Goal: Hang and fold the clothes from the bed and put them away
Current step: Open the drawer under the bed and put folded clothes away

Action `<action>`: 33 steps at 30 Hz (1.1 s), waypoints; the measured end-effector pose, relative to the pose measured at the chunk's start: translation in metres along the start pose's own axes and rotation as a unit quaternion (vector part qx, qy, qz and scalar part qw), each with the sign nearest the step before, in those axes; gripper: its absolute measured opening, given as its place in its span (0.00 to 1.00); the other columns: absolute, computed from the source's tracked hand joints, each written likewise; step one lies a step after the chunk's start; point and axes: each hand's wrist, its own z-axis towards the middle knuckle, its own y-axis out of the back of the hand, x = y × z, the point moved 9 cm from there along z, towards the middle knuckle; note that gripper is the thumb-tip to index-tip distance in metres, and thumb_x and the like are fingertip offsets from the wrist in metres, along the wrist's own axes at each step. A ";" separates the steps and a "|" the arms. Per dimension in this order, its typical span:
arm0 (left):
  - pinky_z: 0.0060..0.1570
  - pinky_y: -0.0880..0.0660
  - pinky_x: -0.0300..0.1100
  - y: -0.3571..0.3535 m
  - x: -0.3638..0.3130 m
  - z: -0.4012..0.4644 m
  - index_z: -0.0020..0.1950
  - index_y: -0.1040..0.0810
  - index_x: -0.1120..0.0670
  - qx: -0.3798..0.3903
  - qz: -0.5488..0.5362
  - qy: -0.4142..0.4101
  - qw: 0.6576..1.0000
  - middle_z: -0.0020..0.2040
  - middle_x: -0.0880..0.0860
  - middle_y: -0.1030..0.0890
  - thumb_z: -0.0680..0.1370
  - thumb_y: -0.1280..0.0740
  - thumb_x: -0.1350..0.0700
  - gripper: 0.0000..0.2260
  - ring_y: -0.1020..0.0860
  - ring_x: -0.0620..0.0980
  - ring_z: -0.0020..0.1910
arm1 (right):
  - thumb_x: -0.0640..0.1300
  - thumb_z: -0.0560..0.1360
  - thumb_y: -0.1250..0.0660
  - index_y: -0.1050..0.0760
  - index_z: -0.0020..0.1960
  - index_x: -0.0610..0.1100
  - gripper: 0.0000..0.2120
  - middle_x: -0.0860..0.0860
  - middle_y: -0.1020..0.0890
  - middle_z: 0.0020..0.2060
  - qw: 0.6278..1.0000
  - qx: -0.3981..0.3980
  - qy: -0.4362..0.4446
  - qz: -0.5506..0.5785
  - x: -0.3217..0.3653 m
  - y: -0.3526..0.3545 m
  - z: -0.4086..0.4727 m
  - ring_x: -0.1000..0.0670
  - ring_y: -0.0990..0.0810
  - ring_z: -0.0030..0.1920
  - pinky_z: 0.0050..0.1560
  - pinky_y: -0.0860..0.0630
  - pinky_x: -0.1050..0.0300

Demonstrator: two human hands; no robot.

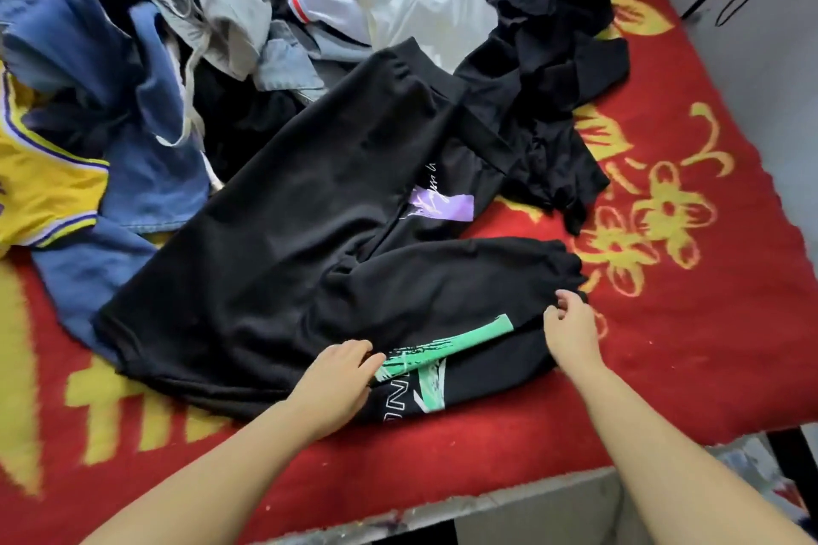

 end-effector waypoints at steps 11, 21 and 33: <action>0.30 0.27 0.47 -0.057 0.018 0.030 0.46 0.22 0.57 0.105 0.067 0.191 0.974 0.42 0.56 0.24 0.66 0.25 0.60 0.12 0.23 0.57 0.40 | 0.46 0.73 0.37 0.26 0.41 0.46 0.05 0.46 0.22 0.42 0.997 0.007 -0.077 0.022 -0.020 -0.008 0.119 0.44 0.23 0.47 0.53 0.30 0.50; 0.29 0.26 0.47 -0.052 0.008 0.030 0.49 0.25 0.57 0.111 0.037 0.246 0.962 0.44 0.54 0.26 0.69 0.26 0.53 0.14 0.23 0.55 0.44 | 0.43 0.76 0.40 0.27 0.45 0.44 0.05 0.53 0.28 0.32 0.977 -0.060 0.159 0.131 0.014 0.111 0.056 0.52 0.31 0.33 0.34 0.39 0.58; 0.25 0.30 0.34 -0.081 -0.021 -0.027 0.32 0.24 0.50 0.215 0.040 0.085 0.972 0.29 0.47 0.25 0.50 0.21 0.50 0.17 0.23 0.45 0.26 | 0.44 0.74 0.29 0.33 0.69 0.40 0.26 0.42 0.23 0.56 0.985 0.093 -0.090 0.111 -0.117 0.001 0.058 0.42 0.23 0.57 0.62 0.28 0.46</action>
